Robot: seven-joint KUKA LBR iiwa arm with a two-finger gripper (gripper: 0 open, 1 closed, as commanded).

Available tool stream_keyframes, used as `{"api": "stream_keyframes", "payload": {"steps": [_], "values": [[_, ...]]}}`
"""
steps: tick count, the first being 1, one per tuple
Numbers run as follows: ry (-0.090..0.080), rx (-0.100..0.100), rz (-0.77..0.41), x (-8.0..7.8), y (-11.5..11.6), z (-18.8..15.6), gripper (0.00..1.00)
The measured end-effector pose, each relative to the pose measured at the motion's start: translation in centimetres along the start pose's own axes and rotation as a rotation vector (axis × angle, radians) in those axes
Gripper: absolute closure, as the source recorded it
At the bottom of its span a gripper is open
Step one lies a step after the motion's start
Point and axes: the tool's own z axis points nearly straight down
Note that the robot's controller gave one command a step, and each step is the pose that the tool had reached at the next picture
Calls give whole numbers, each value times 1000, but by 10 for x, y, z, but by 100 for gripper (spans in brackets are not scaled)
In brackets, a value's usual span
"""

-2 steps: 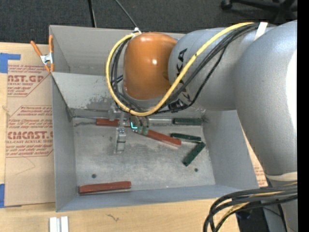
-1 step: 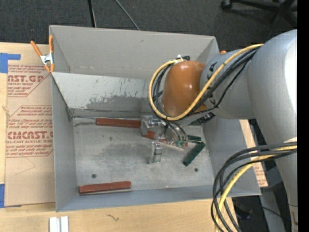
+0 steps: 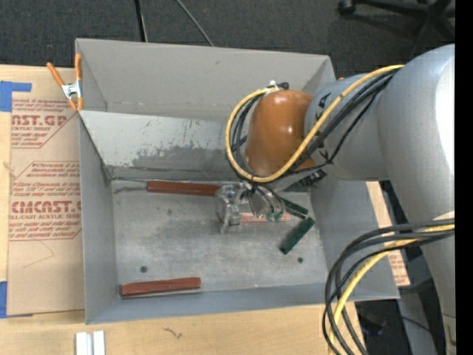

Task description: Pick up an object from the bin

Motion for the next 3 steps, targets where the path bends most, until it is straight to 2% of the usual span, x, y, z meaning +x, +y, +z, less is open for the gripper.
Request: {"api": "stream_keyframes", "payload": {"steps": [1, 2, 3], "values": [[-3, 7, -40, 18, -80, -80, 100], [4, 1, -46, 19, -73, -75, 0], [12, -1, -74, 29, -101, 6, 0]]}}
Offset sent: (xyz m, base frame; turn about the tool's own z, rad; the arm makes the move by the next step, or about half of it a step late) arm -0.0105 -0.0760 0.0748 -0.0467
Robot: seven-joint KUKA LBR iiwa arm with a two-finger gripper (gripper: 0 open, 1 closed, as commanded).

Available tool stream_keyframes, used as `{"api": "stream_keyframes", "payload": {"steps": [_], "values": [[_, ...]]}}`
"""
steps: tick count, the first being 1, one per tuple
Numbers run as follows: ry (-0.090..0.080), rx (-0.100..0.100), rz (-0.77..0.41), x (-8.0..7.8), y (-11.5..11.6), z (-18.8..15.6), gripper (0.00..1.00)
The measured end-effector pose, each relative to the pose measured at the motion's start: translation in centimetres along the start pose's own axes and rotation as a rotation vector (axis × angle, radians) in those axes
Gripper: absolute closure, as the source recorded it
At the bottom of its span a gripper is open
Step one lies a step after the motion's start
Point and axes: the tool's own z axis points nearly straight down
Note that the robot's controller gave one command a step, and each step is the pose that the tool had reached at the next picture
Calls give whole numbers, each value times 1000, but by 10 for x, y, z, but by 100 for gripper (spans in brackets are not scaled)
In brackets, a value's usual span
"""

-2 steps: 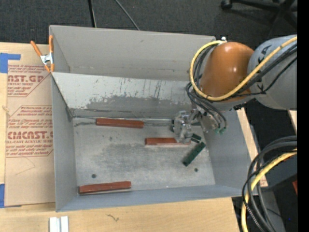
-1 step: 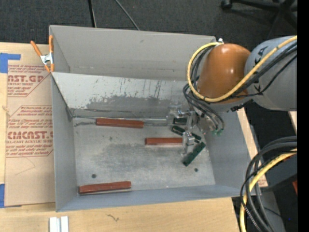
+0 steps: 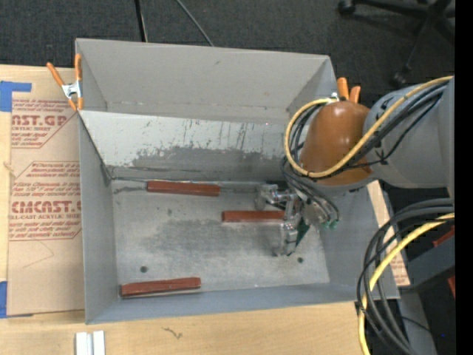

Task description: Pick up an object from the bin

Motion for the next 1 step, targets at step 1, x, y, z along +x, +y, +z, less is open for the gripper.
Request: {"api": "stream_keyframes", "payload": {"steps": [1], "values": [[-9, 1, -1, -3, 1, -5, 100]]}}
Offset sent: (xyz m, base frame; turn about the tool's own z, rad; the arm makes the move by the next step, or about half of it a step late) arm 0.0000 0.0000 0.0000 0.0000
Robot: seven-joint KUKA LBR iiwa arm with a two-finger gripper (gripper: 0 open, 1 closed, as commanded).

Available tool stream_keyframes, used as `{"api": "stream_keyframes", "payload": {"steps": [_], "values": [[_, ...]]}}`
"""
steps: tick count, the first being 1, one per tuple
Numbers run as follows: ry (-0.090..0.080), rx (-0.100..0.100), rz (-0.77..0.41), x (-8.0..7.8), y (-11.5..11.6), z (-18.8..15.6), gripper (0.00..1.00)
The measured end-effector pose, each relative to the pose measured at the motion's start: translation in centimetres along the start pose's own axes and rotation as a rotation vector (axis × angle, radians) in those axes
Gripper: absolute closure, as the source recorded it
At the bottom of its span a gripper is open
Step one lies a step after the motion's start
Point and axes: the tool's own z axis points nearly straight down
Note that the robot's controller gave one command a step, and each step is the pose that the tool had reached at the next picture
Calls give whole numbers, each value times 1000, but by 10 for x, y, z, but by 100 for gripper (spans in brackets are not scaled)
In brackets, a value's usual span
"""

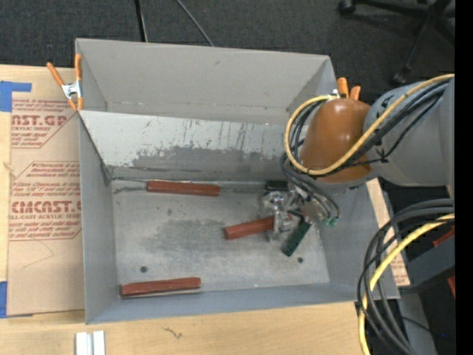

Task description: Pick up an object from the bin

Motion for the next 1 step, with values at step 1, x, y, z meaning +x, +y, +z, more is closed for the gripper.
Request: {"api": "stream_keyframes", "payload": {"steps": [1], "values": [[-9, 5, -9, -24, -11, -120, 100]]}}
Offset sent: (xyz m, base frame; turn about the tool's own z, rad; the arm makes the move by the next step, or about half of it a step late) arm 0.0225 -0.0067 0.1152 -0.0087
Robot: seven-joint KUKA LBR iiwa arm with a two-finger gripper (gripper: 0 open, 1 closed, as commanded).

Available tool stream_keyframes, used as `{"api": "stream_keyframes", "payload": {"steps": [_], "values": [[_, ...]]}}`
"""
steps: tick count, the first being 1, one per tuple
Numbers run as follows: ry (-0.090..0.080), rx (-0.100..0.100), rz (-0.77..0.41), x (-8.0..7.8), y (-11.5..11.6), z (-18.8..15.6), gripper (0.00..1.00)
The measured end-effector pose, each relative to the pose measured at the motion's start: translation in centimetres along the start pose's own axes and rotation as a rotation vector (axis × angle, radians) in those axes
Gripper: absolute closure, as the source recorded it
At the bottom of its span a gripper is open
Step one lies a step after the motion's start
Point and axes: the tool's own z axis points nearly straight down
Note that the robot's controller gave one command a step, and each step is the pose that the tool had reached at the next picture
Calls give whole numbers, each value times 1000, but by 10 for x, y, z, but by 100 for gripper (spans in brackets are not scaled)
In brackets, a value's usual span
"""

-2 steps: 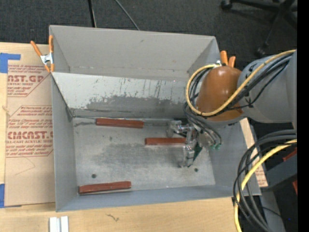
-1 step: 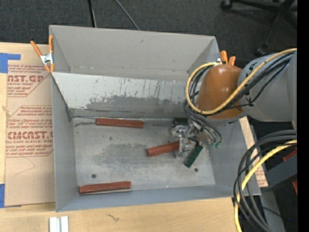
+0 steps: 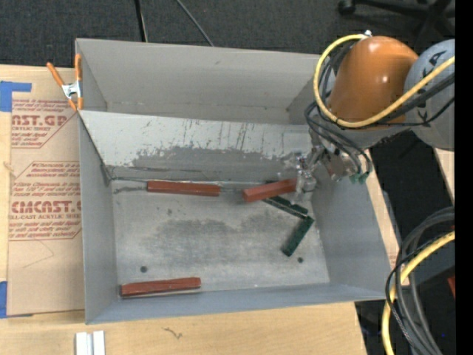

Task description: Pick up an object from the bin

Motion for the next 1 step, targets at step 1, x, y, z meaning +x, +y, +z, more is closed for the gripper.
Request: {"api": "stream_keyframes", "payload": {"steps": [1], "values": [[6, -2, -78, 75, -8, -64, 100]]}}
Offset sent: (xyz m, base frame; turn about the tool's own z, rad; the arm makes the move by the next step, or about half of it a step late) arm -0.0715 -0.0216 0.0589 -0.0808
